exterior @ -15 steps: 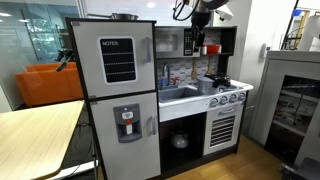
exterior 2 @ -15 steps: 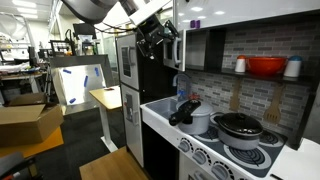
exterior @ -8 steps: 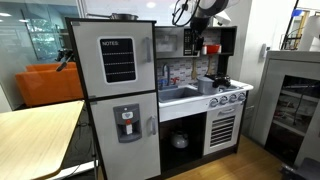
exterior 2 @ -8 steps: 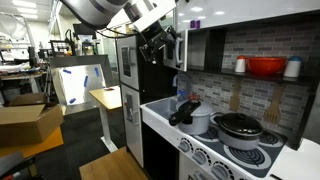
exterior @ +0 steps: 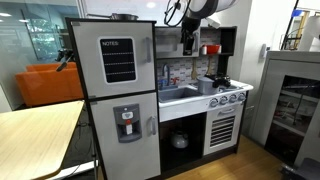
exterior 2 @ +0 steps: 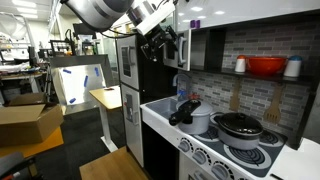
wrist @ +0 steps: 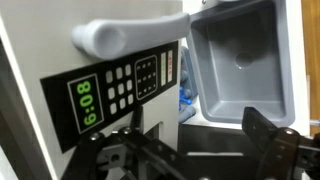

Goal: Remove the pot from the microwave and put it on the stovetop

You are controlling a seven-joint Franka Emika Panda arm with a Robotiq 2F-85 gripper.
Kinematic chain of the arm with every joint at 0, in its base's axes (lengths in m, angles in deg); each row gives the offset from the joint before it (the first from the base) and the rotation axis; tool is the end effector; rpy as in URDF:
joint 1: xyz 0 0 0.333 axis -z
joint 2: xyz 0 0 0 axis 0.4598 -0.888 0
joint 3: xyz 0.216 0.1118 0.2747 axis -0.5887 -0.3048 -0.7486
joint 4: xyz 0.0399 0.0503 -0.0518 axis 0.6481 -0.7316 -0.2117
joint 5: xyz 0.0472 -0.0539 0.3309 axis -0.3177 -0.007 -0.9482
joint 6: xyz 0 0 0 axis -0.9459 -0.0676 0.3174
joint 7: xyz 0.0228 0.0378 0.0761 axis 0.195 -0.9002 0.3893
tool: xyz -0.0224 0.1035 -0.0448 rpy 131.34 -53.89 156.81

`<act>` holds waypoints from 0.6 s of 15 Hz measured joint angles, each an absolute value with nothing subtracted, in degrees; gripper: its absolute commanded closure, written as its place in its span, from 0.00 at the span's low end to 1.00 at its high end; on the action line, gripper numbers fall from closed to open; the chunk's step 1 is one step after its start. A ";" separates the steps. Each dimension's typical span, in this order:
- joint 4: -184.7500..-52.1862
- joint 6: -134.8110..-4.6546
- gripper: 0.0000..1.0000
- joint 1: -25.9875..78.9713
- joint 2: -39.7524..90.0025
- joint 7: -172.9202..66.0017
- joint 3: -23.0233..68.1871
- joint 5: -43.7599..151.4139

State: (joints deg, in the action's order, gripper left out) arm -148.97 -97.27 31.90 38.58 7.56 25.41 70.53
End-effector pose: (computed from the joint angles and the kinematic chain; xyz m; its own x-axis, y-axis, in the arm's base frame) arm 0.5453 -0.0912 0.5262 0.4475 0.8916 0.0693 0.6904 -0.3937 0.6070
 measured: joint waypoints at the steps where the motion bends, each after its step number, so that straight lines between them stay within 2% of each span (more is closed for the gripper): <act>1: -148.36 -97.90 0.00 31.81 37.97 8.24 25.32 69.67; 9: -142.47 -101.66 0.00 32.11 31.64 12.75 25.28 64.00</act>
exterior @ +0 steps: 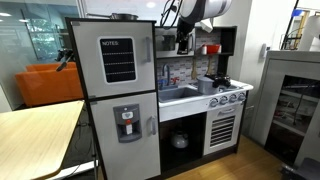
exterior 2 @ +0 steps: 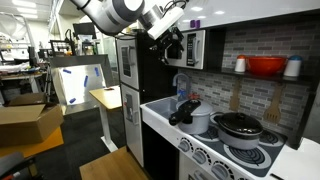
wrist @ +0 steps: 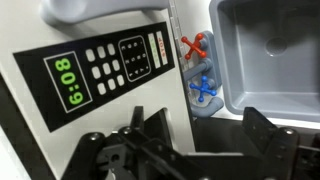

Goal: Remove the pot from the microwave and put it on the stovetop

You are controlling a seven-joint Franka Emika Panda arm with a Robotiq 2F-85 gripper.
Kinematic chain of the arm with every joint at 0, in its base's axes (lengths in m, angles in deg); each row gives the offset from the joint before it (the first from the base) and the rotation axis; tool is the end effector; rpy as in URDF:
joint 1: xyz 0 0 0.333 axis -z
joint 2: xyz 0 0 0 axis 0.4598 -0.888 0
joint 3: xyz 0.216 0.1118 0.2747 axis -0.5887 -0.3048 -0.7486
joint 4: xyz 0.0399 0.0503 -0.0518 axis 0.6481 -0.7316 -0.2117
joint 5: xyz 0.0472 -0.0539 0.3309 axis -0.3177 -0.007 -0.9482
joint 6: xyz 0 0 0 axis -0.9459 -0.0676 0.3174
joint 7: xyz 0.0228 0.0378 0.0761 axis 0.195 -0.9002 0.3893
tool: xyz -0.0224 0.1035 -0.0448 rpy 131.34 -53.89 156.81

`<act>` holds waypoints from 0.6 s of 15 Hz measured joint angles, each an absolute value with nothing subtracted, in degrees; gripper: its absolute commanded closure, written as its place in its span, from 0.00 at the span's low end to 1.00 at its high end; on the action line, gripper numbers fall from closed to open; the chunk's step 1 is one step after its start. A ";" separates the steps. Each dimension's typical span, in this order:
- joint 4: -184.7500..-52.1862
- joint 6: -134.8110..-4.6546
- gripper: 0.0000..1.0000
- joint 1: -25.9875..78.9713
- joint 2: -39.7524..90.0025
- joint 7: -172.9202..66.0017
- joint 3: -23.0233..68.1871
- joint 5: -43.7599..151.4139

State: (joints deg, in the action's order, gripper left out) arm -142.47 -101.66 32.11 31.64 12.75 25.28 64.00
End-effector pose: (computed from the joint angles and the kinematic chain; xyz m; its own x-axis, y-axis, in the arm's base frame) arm 0.5895 -0.1004 0.5199 0.4221 0.8989 0.1173 0.6583 -0.3928 0.6421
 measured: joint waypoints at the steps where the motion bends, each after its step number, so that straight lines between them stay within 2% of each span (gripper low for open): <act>1: -141.82 -102.00 0.00 32.13 30.94 13.20 25.28 63.55; 9: -141.17 -102.20 0.00 32.14 30.25 14.46 25.17 61.21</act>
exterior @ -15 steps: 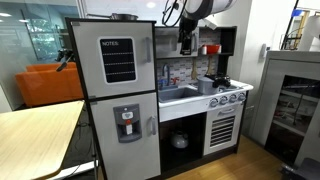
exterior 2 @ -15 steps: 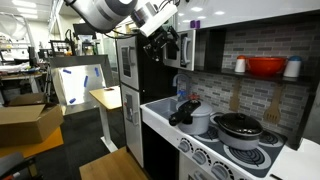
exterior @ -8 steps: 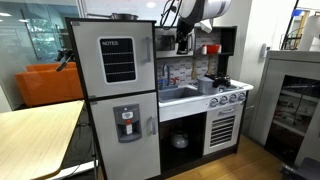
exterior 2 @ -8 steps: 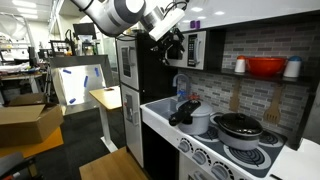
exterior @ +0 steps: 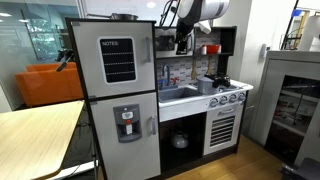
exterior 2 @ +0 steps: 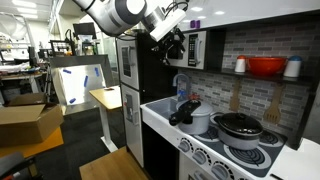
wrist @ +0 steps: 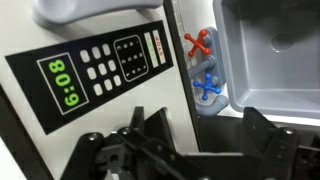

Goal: Remove the pot from the microwave and put it on the stovetop

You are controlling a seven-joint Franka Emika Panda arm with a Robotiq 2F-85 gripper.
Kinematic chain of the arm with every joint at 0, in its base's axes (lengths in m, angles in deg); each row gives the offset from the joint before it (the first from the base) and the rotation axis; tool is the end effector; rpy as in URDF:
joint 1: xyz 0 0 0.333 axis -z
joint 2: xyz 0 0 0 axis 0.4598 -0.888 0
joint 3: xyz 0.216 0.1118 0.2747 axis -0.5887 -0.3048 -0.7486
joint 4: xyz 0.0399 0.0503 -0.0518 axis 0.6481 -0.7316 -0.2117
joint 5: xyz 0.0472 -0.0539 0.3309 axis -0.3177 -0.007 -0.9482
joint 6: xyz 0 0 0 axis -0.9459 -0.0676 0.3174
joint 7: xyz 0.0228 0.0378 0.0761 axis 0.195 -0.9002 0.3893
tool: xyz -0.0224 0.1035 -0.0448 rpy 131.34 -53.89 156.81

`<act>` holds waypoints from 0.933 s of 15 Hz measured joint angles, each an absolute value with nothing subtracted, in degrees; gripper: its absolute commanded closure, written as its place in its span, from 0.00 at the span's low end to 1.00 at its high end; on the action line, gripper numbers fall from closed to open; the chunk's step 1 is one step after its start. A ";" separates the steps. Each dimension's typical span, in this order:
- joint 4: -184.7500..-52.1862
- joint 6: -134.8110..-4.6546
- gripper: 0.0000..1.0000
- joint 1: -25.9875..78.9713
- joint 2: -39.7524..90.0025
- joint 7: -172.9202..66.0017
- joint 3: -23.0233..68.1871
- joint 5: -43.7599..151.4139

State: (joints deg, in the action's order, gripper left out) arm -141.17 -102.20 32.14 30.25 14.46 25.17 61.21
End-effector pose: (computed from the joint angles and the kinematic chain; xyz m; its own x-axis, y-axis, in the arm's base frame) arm 0.5978 -0.1031 0.5175 0.4232 0.8957 0.1366 0.6508 -0.4055 0.6419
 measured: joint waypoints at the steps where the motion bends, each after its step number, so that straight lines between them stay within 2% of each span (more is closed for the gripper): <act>1: -141.17 -102.18 0.00 32.14 30.26 14.54 25.16 60.98; 8: -142.08 -102.07 0.00 32.79 32.13 14.93 25.79 60.56; 14: -150.78 -102.02 0.00 33.35 41.20 14.96 27.05 60.69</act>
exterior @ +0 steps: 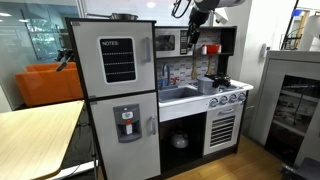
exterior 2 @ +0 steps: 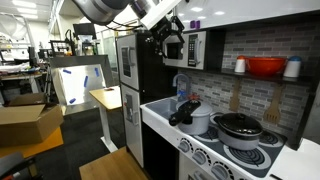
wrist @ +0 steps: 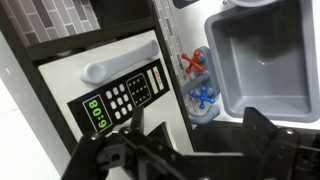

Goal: Remove the pot from the microwave and put it on the stovetop

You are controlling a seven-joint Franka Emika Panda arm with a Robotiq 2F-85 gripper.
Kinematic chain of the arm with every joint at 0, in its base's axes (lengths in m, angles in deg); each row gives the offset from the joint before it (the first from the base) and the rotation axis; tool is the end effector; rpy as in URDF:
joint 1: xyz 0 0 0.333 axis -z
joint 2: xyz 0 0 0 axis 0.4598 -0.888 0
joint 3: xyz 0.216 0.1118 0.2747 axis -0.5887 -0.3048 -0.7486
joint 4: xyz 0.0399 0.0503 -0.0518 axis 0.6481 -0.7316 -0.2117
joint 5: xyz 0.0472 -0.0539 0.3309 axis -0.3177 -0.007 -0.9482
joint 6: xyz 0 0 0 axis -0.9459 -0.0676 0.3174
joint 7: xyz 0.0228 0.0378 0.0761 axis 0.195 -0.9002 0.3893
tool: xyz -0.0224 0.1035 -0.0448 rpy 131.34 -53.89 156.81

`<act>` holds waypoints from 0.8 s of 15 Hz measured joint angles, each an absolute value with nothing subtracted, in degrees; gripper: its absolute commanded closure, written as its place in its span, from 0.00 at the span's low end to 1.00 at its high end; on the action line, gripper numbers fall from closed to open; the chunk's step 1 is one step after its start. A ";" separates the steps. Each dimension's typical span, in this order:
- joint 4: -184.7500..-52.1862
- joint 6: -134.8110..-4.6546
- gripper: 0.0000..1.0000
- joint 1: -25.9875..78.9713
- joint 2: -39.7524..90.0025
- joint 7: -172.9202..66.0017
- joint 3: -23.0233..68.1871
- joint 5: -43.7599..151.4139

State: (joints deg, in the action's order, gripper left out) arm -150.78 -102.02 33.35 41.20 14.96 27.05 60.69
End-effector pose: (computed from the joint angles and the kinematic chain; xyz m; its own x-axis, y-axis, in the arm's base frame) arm 0.5277 -0.1249 0.5501 0.4684 0.8684 0.1629 0.6121 -0.4519 0.6489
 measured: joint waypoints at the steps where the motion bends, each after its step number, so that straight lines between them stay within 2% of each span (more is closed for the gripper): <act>1: -152.68 -101.85 0.00 33.35 43.05 14.96 27.10 60.69; 6: -160.83 -96.02 0.00 33.35 52.53 14.31 27.22 61.06; 12: -162.85 -79.52 0.00 34.49 59.94 3.21 27.35 64.97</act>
State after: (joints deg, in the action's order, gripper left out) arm -162.85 -79.52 34.49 59.94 3.21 27.35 64.97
